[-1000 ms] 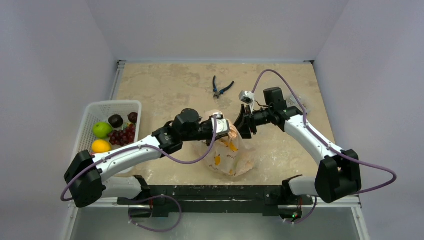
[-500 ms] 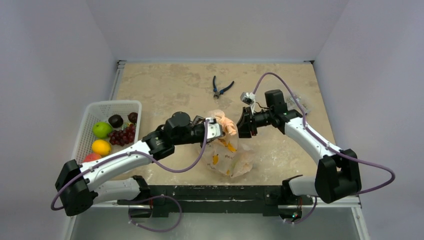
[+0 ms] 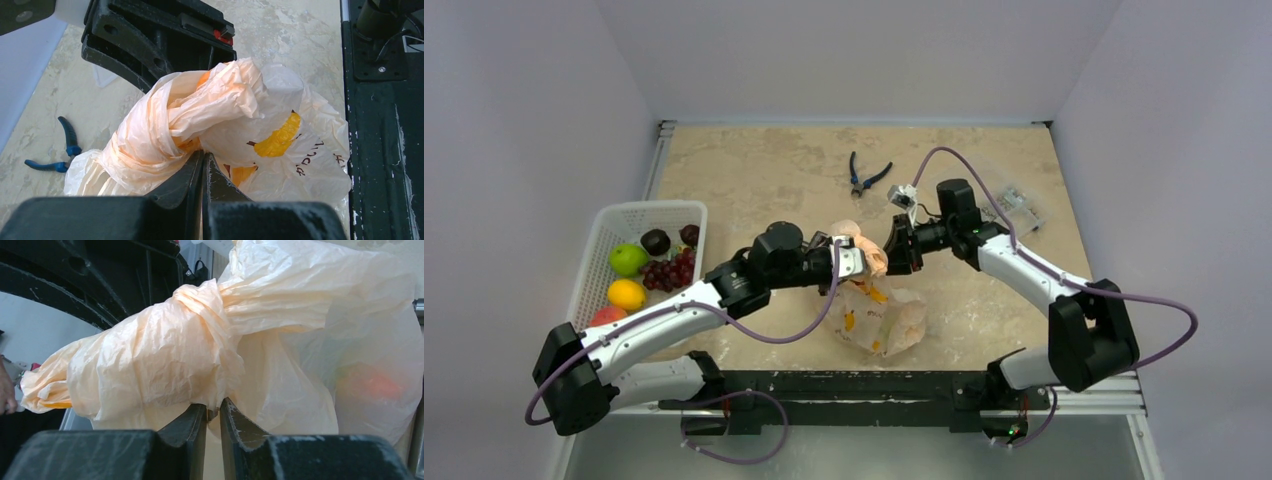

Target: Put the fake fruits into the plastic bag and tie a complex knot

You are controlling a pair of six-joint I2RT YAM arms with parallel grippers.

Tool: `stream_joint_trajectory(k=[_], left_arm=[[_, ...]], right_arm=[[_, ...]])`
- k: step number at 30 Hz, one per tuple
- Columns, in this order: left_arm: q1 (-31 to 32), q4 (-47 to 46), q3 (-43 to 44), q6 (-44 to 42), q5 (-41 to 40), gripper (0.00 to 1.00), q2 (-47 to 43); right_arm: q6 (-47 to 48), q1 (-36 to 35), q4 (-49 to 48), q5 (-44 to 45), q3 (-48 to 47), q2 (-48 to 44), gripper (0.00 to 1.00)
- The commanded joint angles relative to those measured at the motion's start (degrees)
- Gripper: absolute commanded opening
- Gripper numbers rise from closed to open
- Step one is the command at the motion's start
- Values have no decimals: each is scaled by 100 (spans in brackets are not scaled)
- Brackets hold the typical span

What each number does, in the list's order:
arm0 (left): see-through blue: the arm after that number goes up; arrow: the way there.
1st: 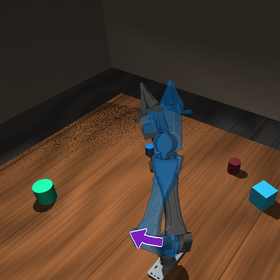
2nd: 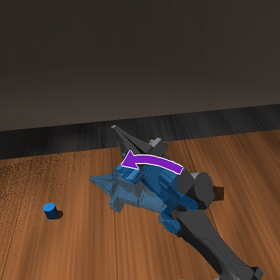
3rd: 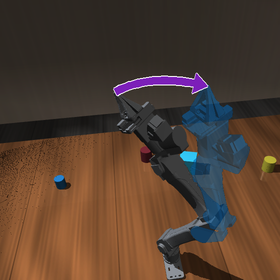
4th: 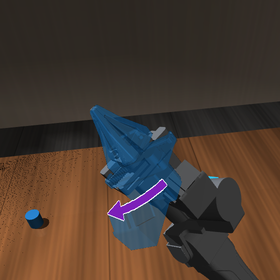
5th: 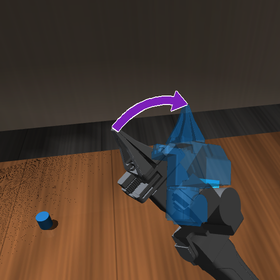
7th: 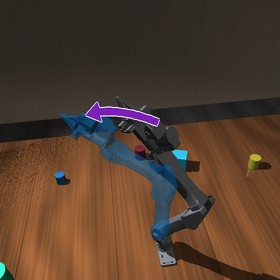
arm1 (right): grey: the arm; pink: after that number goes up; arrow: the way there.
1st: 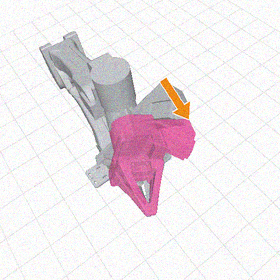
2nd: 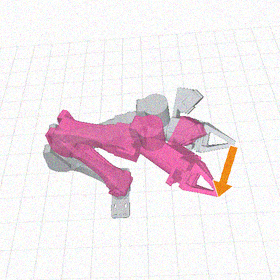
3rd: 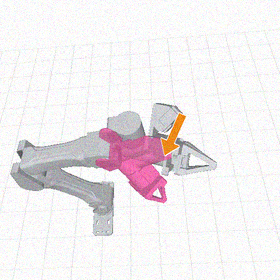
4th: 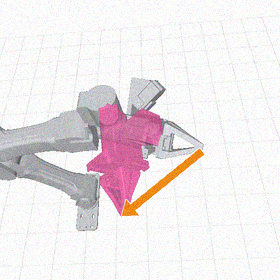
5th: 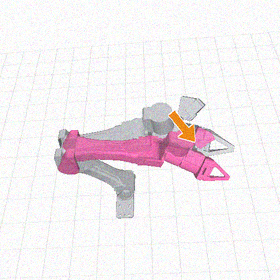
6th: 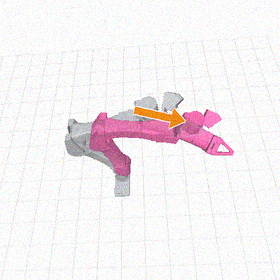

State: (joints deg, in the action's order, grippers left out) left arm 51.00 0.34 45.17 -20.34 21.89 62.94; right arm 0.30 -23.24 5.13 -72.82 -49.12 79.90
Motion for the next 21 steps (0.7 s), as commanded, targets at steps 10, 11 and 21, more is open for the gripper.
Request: stream_joint_trajectory(k=[10,11,21], left_arm=[[-169,-45,294,-15,160,0,-211],[-170,-45,291,-28,178,0,-209],[-174,-46,276,-32,162,0,-211]], right_arm=[[3079,909,3087,-3,-1413,75,36],[3257,909,3259,33,-1542,177,37],[794,201,246,809,-775,255,25]])
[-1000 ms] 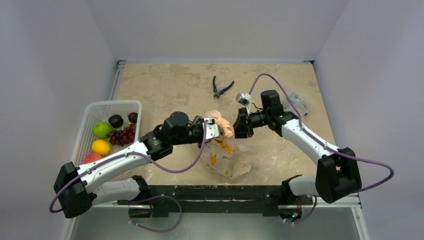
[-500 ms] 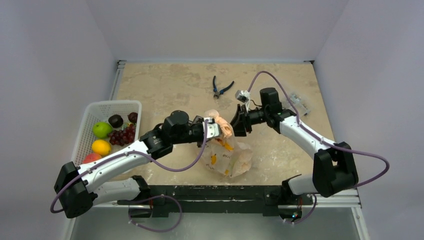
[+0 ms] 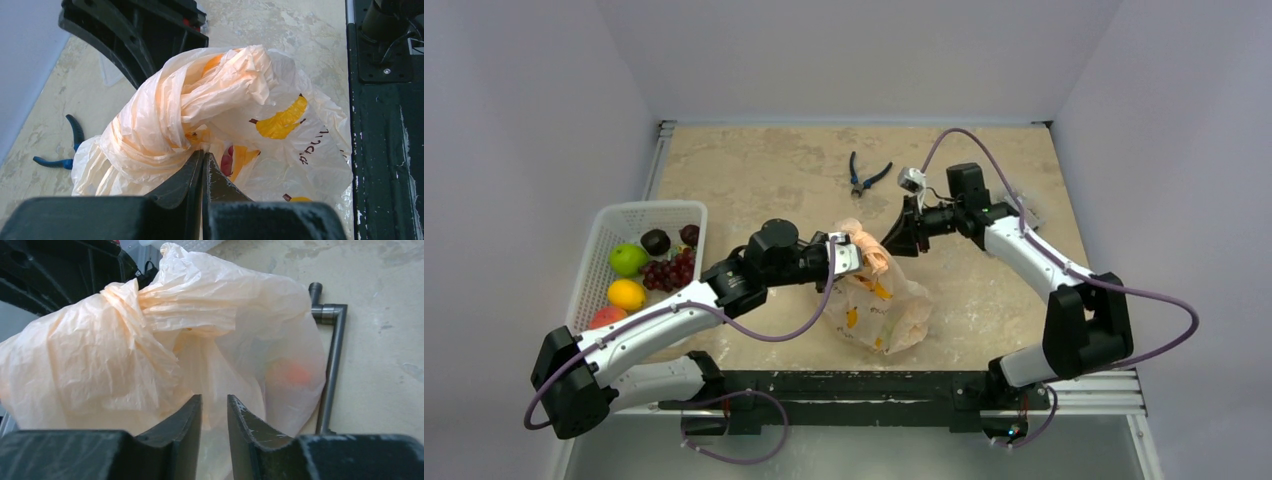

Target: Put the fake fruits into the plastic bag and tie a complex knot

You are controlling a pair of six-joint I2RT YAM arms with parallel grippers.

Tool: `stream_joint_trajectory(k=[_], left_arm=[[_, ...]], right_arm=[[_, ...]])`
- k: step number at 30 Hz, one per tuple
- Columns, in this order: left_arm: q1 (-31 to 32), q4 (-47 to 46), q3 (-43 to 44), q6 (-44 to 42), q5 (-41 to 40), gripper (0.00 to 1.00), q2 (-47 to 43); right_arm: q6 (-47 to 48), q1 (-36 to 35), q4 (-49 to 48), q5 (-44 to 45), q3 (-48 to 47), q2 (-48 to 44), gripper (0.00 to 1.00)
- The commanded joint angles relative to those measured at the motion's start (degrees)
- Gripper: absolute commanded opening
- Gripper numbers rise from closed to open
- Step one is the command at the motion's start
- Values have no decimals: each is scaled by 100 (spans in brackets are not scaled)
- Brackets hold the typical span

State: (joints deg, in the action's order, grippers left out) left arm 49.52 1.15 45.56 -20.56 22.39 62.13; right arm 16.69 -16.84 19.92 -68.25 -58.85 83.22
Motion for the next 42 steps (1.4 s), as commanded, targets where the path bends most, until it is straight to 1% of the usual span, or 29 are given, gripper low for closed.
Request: stream_joint_trajectory(k=[1,2,3,5,7,9,12,14,17,21,24,26,27,28,30,32,34,37,39,42], left_arm=[[-25,-126,227,-10,120,0,-131],[-28,-125,225,-17,122,0,-126],[-30,-127,232,-21,118,0,-123],[-38,-129,250,-25,124,0,-118],[-38,-30,261,-44,126,0,-122],[-61,116,278,-53,152,0,-132],[-150,238,302,-77,187,0,-166],[-219,341,314,-101,204,0,-202],[-239,440,308,-153,178,0,-264],[-235,535,326,-231,120,0,-246],[-236,562,342,-255,74,0,-197],[-238,567,356,-239,71,0,-192],[-239,575,357,-238,78,0,-192],[-238,586,362,-238,93,0,-199],[-238,625,359,-259,173,0,-237],[-233,632,321,-299,239,0,-293],[-225,666,330,-278,237,0,-315],[-230,711,362,-312,214,0,-340],[-228,722,412,-309,177,0,-335],[-230,755,462,-308,132,0,-303]], right_arm=[[-1051,-525,-1601,364,269,-62,20],[-1319,-594,-1903,335,374,-61,15],[-1526,-622,-2257,311,475,-68,13],[-1851,-627,-2570,187,562,-59,12],[-2010,-626,-2683,-30,576,-37,11],[-1946,-661,-2542,-225,570,-43,12],[-1293,-687,-1917,-566,440,10,12],[-635,-713,-1166,-799,210,111,12],[825,-771,411,-898,-295,372,14],[1894,-820,1777,-1078,-797,761,15],[3028,-899,3087,-1210,-1219,1183,15],[4355,-974,4493,-1308,-1545,1532,16],[5184,-982,5278,-1411,-1701,1757,16],[5765,-987,5803,-1512,-1889,1971,16],[5724,-968,5895,-1625,-1896,2057,14],[5942,-986,5884,-1628,-1858,1923,15],[5710,-982,5891,-1724,-1999,1975,16],[5612,-979,5886,-1791,-2109,1898,23],[5242,-983,5899,-1879,-2257,1915,28],[4957,-996,5899,-1929,-2324,1841,32]])
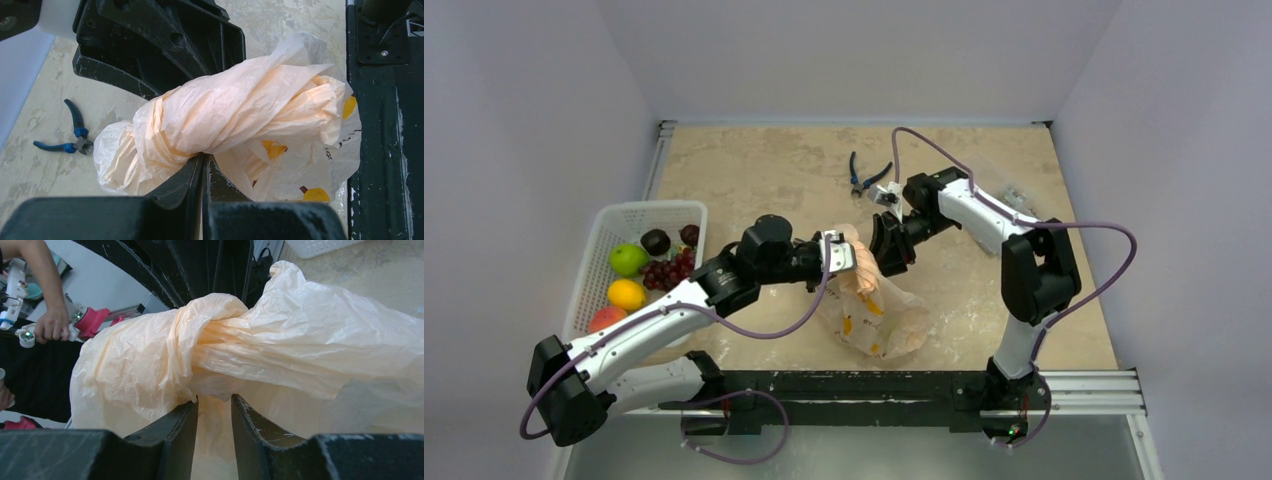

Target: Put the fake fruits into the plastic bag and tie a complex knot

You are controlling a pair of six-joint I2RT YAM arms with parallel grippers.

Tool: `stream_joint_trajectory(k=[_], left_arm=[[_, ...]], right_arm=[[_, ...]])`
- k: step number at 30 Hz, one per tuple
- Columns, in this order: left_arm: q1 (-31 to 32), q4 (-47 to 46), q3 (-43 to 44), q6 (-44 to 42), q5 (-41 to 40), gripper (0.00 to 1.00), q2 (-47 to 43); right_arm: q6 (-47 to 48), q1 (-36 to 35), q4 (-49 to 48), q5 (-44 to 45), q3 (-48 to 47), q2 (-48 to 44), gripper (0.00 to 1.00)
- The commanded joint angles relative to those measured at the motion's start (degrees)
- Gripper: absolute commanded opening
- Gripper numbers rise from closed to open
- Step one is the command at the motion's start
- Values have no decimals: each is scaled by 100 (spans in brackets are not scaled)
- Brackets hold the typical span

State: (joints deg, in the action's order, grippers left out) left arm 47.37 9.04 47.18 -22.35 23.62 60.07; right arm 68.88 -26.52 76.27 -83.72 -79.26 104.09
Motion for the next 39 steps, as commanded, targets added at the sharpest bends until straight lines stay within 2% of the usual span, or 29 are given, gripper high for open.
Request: stream_joint_trajectory(k=[1,9,16,17,18,19,20,21,22,23,25,28,32,36,39], left_arm=[[-13,-34,301,-125,3,0,-102],[-17,-34,317,-25,-25,0,-73],[-18,1,327,-50,-30,0,-58],[-18,8,342,-47,-43,0,-57],[-17,10,337,-43,-42,0,-57],[-18,6,333,-42,-41,0,-52],[-18,-5,323,-42,-41,0,-56],[-12,-26,315,-41,-34,0,-57],[-17,-33,310,-33,-30,0,-57],[-18,-37,303,-32,-31,0,-56],[-18,-47,301,-29,-10,0,-62],[-17,-66,263,-54,18,0,-91],[-12,-138,198,-59,72,0,-103],[-11,-181,217,-28,21,0,-84],[-18,-93,234,-8,11,0,-126]], right_arm=[[-352,-24,263,-382,-288,-238,33],[-1039,-17,265,-487,-188,79,31],[-1896,263,134,18,-487,585,31],[-2452,318,-269,223,-474,558,31],[-3797,372,-1156,603,-304,389,31],[-5623,428,-3407,1303,298,-64,28],[-7027,477,-4964,1862,928,-631,27],[-7977,496,-6076,2006,1412,-1209,30],[-8266,511,-6333,2031,1526,-1527,31],[-8239,508,-6169,1978,1456,-1623,32],[-7512,578,-5450,1962,1332,-1742,33],[-6405,622,-5362,2522,1612,-2326,36],[-6263,581,-6171,2864,2053,-2550,37],[-6506,380,-6847,2546,2199,-2169,38],[-6824,160,-7163,2199,2343,-2146,35]])
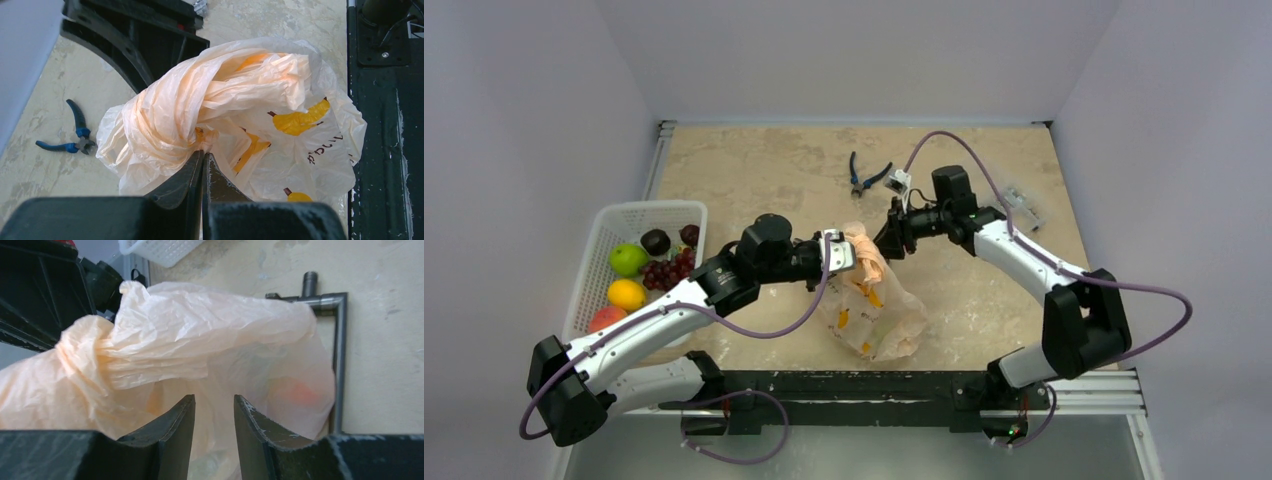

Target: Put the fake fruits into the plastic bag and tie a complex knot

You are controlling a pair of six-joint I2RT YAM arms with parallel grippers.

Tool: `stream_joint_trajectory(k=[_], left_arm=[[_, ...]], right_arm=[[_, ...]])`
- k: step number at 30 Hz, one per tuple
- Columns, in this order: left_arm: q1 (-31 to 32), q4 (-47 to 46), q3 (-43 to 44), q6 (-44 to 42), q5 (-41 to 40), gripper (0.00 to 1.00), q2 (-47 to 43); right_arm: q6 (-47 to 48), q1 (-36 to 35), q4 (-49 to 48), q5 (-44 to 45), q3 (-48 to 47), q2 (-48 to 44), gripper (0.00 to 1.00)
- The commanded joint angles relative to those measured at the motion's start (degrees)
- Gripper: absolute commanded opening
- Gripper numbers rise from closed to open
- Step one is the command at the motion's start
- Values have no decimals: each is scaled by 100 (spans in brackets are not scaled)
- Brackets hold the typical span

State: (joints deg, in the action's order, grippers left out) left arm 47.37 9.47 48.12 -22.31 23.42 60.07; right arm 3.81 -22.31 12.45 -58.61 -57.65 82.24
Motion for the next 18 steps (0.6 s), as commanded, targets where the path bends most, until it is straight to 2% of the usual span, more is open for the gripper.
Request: stream_joint_trajectory(k=[1,7,12,18], left_arm=[[-17,-105,135,-11,38,0,-154],[-7,-15,40,-51,186,0,-169],[40,176,-2,-262,488,0,-151],[79,317,3,-388,579,0,9]], right_arm=[[-333,-325,-787,-435,248,-2,33],[-630,-495,-931,-955,678,-230,23],[-1001,-527,-1208,-1191,701,-281,25],[-1704,-668,-2059,-1234,821,-252,28]])
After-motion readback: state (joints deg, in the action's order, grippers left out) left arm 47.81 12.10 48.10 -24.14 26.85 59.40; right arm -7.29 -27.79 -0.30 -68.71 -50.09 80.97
